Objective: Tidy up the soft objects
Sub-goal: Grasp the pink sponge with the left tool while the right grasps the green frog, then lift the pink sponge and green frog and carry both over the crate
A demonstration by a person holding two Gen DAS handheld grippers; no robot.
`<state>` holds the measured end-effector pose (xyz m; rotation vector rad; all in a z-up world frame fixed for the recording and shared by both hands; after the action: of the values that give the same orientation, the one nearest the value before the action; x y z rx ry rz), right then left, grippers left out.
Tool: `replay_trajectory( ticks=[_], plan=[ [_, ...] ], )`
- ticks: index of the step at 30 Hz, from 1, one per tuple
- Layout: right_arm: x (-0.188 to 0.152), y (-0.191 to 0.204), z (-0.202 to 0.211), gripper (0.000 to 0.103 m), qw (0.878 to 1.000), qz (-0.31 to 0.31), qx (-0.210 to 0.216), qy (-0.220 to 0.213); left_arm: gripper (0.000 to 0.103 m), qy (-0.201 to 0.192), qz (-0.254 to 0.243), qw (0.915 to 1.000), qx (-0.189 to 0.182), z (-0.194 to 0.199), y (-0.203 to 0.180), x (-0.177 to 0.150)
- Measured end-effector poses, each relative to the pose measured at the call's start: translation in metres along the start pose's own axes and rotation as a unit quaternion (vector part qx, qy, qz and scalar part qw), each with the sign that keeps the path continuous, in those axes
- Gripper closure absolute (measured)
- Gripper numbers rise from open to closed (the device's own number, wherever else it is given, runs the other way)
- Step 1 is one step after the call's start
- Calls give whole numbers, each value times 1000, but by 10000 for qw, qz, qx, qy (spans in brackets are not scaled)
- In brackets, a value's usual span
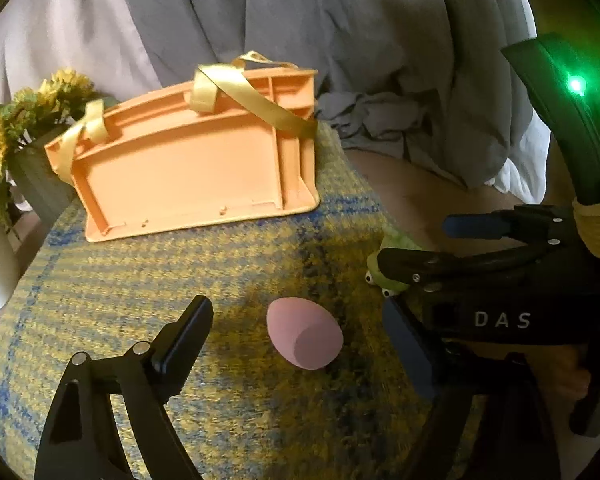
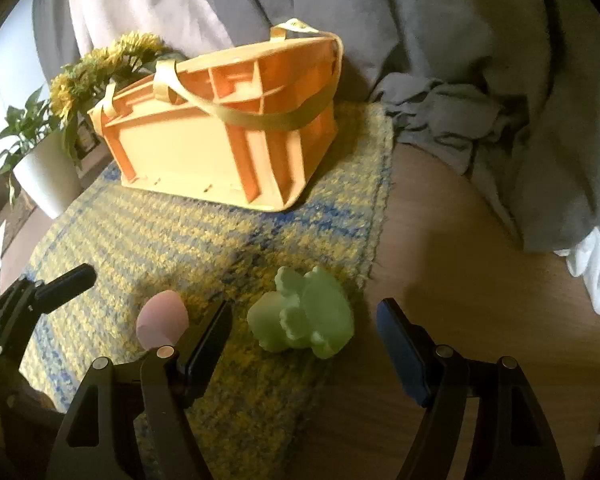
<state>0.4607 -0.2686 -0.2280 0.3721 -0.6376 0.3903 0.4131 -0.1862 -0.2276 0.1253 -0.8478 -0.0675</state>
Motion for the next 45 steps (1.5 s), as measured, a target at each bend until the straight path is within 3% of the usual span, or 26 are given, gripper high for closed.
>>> replay_trajectory(
  ticks=[8,13,15,16,18,28,45],
  plan=[
    [-7,-2,-22,28,9993,-100,136,320,30,294,-99,9992,-236,-17,-9,-6],
    [-11,-6,-31,28,9989,-152,130,417,45,484,-49,9984,-289,-23,-8,-10],
    [-12,-8,-32,28,9989,-183,122,415,59,513,-38,9982,-293,-25,-8,-11],
    [-13,-8,-32,29,9989,-198,112,405,61,506,-30,9984,-262,-25,-7,-11],
    [-14,-7,-32,37,9990,-162,144,379,61,487,-9,9985,-263,-24,-6,-11],
    [-14,-6,-17,37,9999,-21,-96,96,62,374,-6,9991,-183,-11,-2,-11],
    [-11,7,31,37,9980,-439,-325,-331,62,-74,407,9991,42,42,31,4]
  ],
)
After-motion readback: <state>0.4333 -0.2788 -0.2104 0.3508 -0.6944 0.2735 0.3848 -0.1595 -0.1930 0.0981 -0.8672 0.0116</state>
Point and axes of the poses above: each gripper's, at about its wrist camera, not at the fingertips, and z roughly against the way its jaws point, y to its left, x to its top, the point moved 9 cm from there along -z, roughly the way its jaws point, and after that the axes turned 9 degrees about x, right-handed, at the moved point
